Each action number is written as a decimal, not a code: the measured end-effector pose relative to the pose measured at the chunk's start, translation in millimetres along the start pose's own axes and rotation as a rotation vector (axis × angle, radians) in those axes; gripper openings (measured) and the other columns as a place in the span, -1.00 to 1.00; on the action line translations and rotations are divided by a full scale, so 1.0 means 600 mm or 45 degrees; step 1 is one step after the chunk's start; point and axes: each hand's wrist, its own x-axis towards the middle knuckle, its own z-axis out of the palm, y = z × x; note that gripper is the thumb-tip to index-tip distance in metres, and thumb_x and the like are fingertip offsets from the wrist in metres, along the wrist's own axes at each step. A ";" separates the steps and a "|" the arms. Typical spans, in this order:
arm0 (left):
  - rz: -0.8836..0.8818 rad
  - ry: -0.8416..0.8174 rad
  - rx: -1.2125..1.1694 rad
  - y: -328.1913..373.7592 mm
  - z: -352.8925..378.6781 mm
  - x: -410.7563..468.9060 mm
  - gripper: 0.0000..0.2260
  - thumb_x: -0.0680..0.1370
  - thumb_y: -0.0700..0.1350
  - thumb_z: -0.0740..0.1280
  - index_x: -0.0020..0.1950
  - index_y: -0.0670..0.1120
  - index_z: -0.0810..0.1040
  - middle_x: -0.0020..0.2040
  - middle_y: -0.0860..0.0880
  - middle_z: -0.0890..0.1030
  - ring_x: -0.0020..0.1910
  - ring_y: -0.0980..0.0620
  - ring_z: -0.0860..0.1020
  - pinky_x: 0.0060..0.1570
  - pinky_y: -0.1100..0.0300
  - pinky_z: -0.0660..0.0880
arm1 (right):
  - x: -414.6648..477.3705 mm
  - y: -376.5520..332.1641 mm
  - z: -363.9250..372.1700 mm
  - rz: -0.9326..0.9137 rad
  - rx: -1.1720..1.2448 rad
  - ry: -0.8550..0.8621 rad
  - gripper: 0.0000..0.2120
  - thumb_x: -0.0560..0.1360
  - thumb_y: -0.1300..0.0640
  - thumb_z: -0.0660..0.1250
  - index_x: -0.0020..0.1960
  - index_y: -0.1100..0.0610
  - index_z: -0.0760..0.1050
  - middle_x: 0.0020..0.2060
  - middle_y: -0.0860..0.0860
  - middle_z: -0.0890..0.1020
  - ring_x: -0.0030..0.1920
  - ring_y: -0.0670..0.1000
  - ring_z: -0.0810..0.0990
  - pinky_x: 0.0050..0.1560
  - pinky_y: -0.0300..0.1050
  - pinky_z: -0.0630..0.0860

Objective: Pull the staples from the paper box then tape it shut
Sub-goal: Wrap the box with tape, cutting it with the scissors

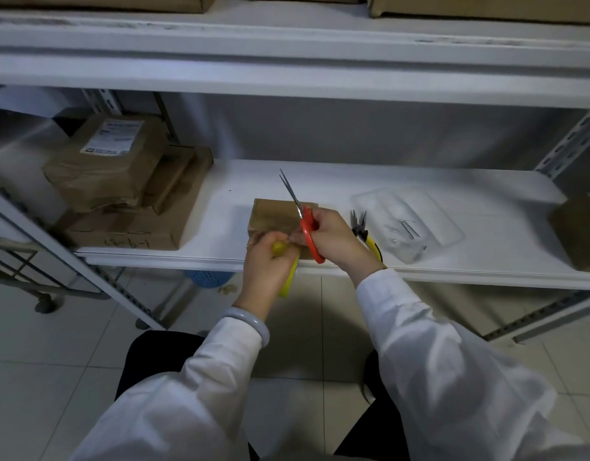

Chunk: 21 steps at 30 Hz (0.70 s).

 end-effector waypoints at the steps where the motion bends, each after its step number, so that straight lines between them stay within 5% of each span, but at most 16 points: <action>1: -0.017 -0.047 -0.035 0.001 0.001 0.000 -0.90 0.49 -0.13 0.37 -0.06 0.01 0.47 0.02 0.01 0.42 -0.02 0.07 0.42 0.01 0.27 0.30 | -0.001 0.000 -0.003 -0.009 0.014 0.022 -0.81 0.38 0.22 0.47 -0.24 0.04 0.46 -0.15 0.15 0.60 -0.10 0.12 0.57 0.05 0.07 0.54; 7: -0.246 -0.239 -0.290 -0.003 0.000 -0.009 -0.80 0.46 -0.16 0.41 0.06 -0.05 0.52 -0.04 -0.02 0.57 0.04 -0.04 0.52 0.08 0.09 0.44 | -0.014 -0.004 -0.013 -0.072 -0.054 0.048 -0.76 0.37 0.29 0.42 -0.31 0.03 0.43 -0.37 -0.02 0.50 -0.28 0.01 0.49 -0.19 -0.08 0.49; 12: -0.371 -0.194 -0.313 -0.004 0.004 -0.005 -0.81 0.38 -0.08 0.49 -0.08 -0.05 0.56 0.06 -0.14 0.59 0.13 -0.17 0.55 0.22 -0.05 0.46 | -0.020 -0.016 -0.021 -0.160 -0.021 0.086 -0.75 0.38 0.29 0.44 -0.31 0.04 0.43 -0.29 0.07 0.56 -0.30 -0.01 0.50 -0.24 -0.16 0.47; 18: -0.141 -0.192 -0.215 0.004 0.021 -0.019 -0.83 0.50 -0.07 0.38 0.06 -0.01 0.52 -0.15 0.17 0.48 -0.13 0.19 0.45 -0.15 0.39 0.37 | -0.003 0.002 -0.047 -0.035 0.027 0.066 -0.77 0.37 0.24 0.48 -0.30 0.06 0.44 -0.35 0.01 0.51 -0.30 -0.02 0.48 -0.21 -0.19 0.46; 21: -0.173 -0.127 -0.271 0.004 0.032 -0.021 -0.86 0.54 -0.03 0.30 0.05 -0.04 0.55 -0.01 0.01 0.55 0.01 0.04 0.48 0.00 0.21 0.42 | 0.004 0.012 -0.060 0.007 0.062 0.011 -0.78 0.38 0.22 0.48 -0.27 0.07 0.44 -0.34 0.01 0.49 -0.30 -0.02 0.46 -0.19 -0.17 0.43</action>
